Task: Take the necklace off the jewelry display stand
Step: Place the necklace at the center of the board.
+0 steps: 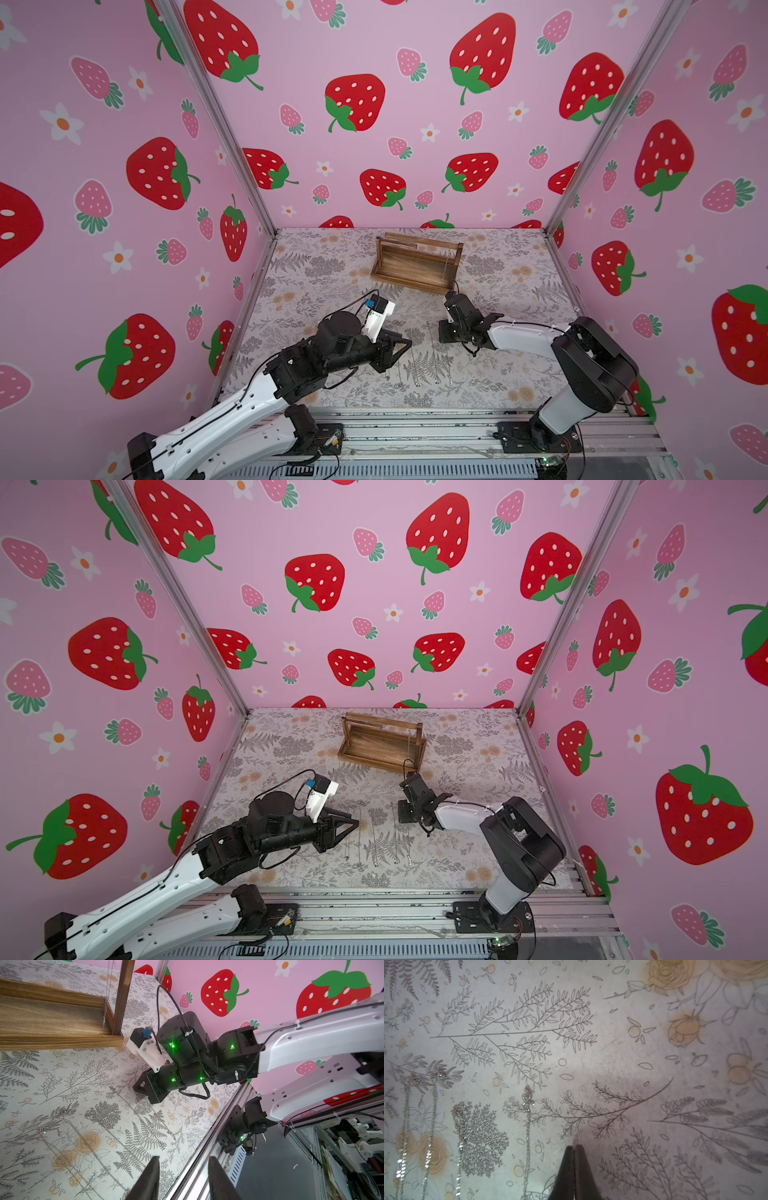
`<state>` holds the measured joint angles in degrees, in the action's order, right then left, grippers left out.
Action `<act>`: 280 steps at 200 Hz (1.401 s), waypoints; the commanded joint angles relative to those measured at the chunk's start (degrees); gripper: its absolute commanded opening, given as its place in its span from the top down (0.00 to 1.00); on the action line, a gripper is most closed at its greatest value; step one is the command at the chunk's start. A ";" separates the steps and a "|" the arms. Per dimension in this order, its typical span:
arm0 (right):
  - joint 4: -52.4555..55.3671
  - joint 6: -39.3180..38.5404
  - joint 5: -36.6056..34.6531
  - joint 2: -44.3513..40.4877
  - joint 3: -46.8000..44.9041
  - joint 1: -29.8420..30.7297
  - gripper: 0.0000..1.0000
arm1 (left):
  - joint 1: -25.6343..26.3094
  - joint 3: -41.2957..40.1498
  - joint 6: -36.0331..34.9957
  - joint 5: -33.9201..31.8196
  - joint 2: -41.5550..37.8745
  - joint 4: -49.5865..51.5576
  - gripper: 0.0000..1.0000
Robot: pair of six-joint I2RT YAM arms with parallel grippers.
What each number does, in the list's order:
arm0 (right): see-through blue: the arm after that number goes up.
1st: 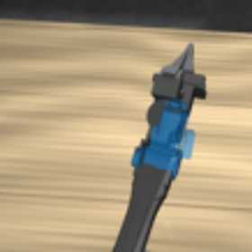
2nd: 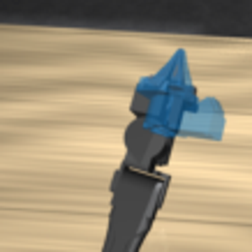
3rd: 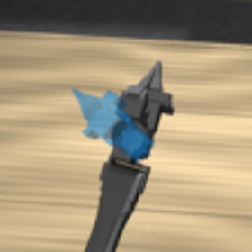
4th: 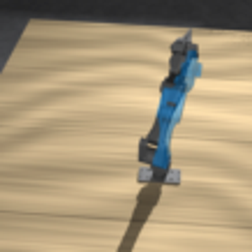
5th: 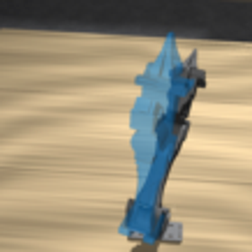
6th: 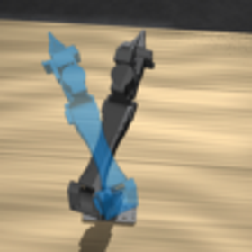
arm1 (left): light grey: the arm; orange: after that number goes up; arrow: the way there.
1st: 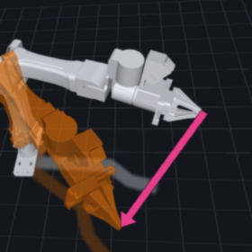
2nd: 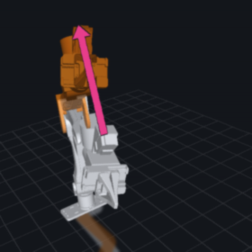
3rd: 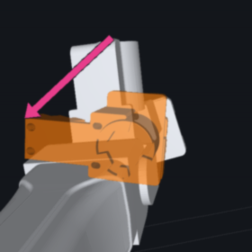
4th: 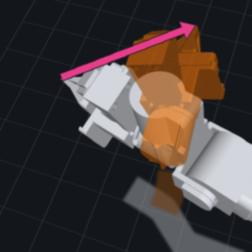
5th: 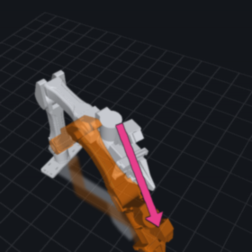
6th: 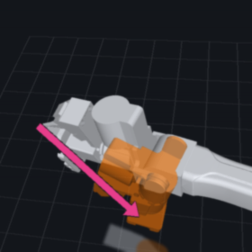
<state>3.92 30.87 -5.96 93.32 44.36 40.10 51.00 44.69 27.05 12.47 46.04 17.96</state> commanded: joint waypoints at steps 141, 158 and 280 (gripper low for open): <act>3.46 -0.02 -2.86 3.92 3.02 -0.19 0.94 | 0.15 -0.48 -0.69 -0.44 -1.39 0.49 0.60; 3.46 -0.11 -3.26 4.04 3.10 -0.17 0.92 | 0.21 -0.51 -0.68 -0.43 -1.39 0.48 0.60; 3.60 -0.20 -5.16 6.39 4.06 -0.47 0.92 | 0.16 -0.61 -0.68 -0.46 -1.13 0.32 0.59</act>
<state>4.34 30.83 -10.61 97.78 48.38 40.05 51.00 44.47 27.03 12.45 45.06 18.00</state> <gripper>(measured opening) 0.084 0.407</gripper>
